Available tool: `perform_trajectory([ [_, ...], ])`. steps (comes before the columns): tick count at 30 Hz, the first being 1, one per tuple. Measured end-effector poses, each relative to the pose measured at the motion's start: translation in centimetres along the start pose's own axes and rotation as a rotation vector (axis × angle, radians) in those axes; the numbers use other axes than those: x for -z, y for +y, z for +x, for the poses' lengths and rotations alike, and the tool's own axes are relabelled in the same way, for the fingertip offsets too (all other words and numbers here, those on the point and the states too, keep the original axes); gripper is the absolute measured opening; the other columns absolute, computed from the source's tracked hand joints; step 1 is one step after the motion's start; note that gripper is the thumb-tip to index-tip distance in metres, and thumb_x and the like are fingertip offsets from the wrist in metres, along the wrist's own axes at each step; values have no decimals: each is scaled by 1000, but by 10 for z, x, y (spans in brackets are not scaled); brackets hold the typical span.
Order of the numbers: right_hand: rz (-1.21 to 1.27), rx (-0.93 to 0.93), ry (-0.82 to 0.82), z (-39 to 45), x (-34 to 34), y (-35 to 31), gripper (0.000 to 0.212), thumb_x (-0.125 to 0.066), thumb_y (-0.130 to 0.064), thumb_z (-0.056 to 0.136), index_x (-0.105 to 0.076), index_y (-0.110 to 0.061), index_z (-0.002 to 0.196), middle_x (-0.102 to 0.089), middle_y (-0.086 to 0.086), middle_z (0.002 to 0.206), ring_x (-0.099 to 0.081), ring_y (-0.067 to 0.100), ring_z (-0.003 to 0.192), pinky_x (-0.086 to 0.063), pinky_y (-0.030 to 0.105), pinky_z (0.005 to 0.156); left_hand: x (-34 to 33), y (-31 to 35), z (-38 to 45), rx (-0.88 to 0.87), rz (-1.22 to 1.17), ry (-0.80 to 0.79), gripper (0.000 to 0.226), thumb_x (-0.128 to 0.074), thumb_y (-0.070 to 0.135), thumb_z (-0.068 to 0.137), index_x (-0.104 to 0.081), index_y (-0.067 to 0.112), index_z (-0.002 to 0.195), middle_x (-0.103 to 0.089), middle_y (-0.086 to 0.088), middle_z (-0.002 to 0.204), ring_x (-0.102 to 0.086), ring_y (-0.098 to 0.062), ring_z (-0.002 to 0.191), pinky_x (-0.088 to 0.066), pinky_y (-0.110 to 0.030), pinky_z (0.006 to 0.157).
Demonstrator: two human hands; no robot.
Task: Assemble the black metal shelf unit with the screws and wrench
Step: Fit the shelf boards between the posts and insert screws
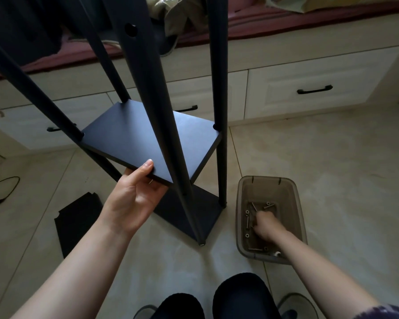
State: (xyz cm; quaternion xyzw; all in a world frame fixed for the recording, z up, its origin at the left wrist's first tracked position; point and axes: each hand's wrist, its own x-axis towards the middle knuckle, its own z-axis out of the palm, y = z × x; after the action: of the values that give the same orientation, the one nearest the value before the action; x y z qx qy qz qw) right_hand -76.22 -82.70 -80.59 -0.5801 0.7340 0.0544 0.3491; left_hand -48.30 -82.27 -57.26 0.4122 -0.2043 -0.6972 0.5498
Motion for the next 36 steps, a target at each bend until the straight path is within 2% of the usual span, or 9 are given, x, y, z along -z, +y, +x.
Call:
perform_trajectory([
  [5,199,74,81,-10,14,-8,5,-62,-19,90,-57,-19,90,-66,6,96,-62,21,87,-51,32,76,1,-2,1,42,-62,-1,49,-59,16,86,-56,4,133,-62,-14,135,-65,-26,118,-59,-38,91],
  [8,327,117,189,-29,28,-16,12,-63,-21,89,-59,-21,78,-64,-2,80,-60,16,79,-42,26,66,2,-2,0,51,-60,-20,33,-61,17,85,-64,8,117,-69,-11,121,-71,-22,107,-61,-35,84],
  [11,608,128,209,-61,42,-24,12,-66,-20,88,-71,-22,78,-70,-7,72,-65,6,71,-45,14,59,0,-3,-2,50,-67,-6,43,-62,15,84,-61,5,125,-63,-13,134,-69,-22,111,-60,-33,86],
  [14,970,143,98,-100,52,-33,5,-69,-12,88,-74,-13,88,-74,7,78,-73,18,75,-58,28,68,-1,-5,-5,46,-82,1,43,-63,15,83,-60,5,125,-55,-15,145,-62,-26,124,-56,-35,95],
  [20,1284,351,-27,-171,79,-65,17,-79,-22,78,-78,-15,93,-76,13,92,-74,23,88,-55,21,68,0,-5,-5,33,-90,6,30,-63,13,83,-64,6,113,-61,-17,132,-62,-29,122,-58,-37,91],
  [22,1273,417,-16,-186,85,-78,28,-81,-32,71,-78,-19,95,-76,12,92,-74,23,88,-55,21,69,0,-4,-5,23,-87,8,30,-60,11,90,-63,4,119,-63,-16,125,-66,-28,113,-61,-36,86],
  [25,1204,506,80,-198,89,-99,16,-77,-17,81,-77,-14,97,-77,8,90,-74,20,84,-55,19,67,1,-4,-5,-6,-83,-5,41,-55,8,96,-54,0,136,-68,-15,118,-70,-26,103,-61,-35,84],
  [29,1148,604,212,-204,88,-119,12,-76,-7,81,-73,-8,93,-76,8,84,-75,21,78,-57,21,67,0,-4,-7,-32,-90,-32,39,-53,6,97,-54,0,136,-73,-12,108,-74,-23,94,-62,-32,78],
  [36,986,661,322,-206,80,-128,19,-81,-9,77,-73,-25,84,-76,-1,85,-74,15,83,-59,30,80,2,-8,-2,-38,-78,-25,43,-56,5,96,-52,-2,138,-72,-12,106,-74,-24,93,-62,-34,78],
])
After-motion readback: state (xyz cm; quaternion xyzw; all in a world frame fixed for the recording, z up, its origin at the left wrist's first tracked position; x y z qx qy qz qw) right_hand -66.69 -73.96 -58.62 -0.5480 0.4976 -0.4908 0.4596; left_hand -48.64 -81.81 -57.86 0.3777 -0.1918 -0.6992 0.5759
